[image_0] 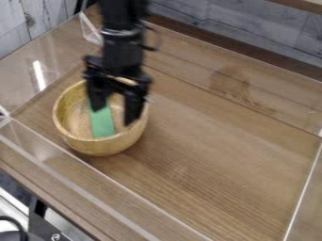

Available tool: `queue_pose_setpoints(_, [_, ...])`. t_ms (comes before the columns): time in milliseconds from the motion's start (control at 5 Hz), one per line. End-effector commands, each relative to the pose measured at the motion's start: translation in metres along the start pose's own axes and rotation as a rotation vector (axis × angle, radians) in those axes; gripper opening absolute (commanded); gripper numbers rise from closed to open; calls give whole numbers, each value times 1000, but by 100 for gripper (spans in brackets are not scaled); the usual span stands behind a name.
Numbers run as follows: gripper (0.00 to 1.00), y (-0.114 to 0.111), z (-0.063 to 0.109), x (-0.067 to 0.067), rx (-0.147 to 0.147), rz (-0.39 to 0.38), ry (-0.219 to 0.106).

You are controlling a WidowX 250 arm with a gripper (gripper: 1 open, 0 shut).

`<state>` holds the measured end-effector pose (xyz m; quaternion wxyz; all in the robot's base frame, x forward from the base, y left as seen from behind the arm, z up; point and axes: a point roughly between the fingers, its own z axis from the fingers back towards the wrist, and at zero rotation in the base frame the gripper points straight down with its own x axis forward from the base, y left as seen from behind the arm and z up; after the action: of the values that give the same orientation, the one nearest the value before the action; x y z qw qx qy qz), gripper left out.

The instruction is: Move green stick from inside the wooden bowl to the table next to it

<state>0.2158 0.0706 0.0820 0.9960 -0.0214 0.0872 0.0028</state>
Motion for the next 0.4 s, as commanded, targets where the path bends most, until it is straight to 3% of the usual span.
queue_pose_setpoints(0, [100,31,14,-2,12,19,-78])
queue_pose_setpoints(200, [100,47,15,-3,13,25,-109])
